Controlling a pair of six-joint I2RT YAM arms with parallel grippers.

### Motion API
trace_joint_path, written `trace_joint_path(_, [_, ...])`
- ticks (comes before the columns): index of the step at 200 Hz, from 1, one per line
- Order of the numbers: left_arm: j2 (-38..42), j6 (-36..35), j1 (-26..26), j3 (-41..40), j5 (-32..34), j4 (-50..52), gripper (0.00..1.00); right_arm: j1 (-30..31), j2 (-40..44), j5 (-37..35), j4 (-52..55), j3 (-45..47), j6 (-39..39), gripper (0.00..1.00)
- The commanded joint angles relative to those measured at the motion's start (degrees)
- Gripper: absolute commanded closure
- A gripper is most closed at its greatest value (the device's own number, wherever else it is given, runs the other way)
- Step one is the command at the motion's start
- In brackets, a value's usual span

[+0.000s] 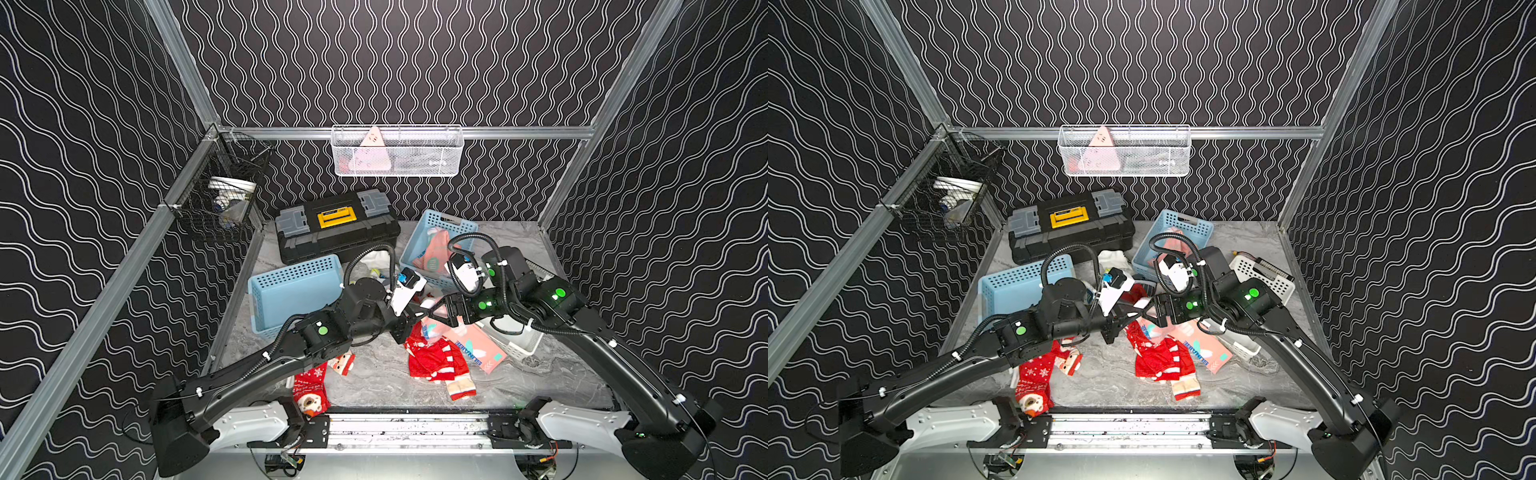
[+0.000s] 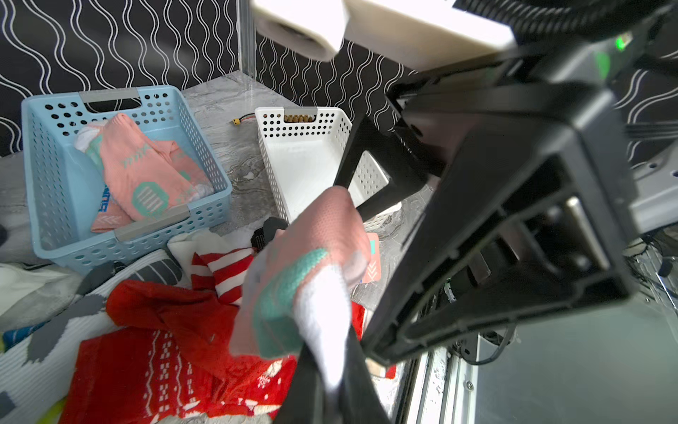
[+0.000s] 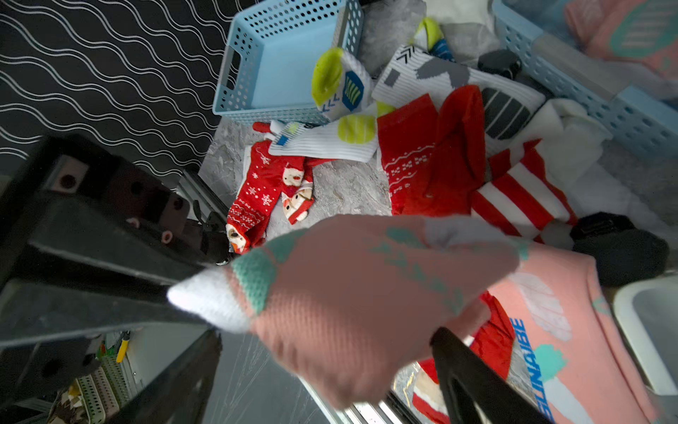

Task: Sort the socks into the basket by color
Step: Pick up the sock at the center of the board.

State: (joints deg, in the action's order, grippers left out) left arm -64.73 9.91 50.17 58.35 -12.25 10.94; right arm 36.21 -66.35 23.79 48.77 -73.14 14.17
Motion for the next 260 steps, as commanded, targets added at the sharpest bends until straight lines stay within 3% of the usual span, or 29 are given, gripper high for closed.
trace_joint_path(1, [0.6,-3.6,-0.1,2.8,-5.5,6.4,1.0,-0.1,1.3,-0.7,-9.1,1.6,-3.3,0.08])
trace_joint_path(40, [1.6,-4.3,-1.8,5.6,-9.2,9.8,1.0,0.0,2.4,4.6,-17.0,4.4,-7.4,0.09])
trace_joint_path(96, [2.5,-2.4,-5.5,6.4,-15.1,8.7,1.0,0.0,0.7,9.7,-22.0,5.7,-8.1,0.18])
trace_joint_path(122, [2.3,-2.0,-6.9,6.8,-16.5,8.0,1.0,0.0,-0.8,14.3,-22.9,5.4,-6.9,0.39])
trace_joint_path(159, [2.1,-1.0,-8.8,6.7,-17.7,6.5,1.0,0.0,-1.3,15.8,-24.2,5.8,-5.4,1.0])
trace_joint_path(204, [2.9,0.8,-11.9,6.2,-16.6,4.7,1.0,-0.4,-3.9,14.1,-21.1,2.0,-5.1,1.0])
trace_joint_path(222, [3.4,1.5,-13.0,6.4,-15.1,5.0,0.87,-1.7,-5.6,13.2,-20.7,-0.4,-3.3,1.0])
trace_joint_path(242, [3.7,2.1,-14.1,7.2,-12.4,7.1,0.54,-3.8,-7.4,11.8,-21.4,-3.0,-0.8,1.0])
trace_joint_path(260, [3.9,3.0,-15.0,7.8,-8.7,9.5,0.44,-5.8,-9.9,10.8,-20.8,-6.4,1.3,1.0])
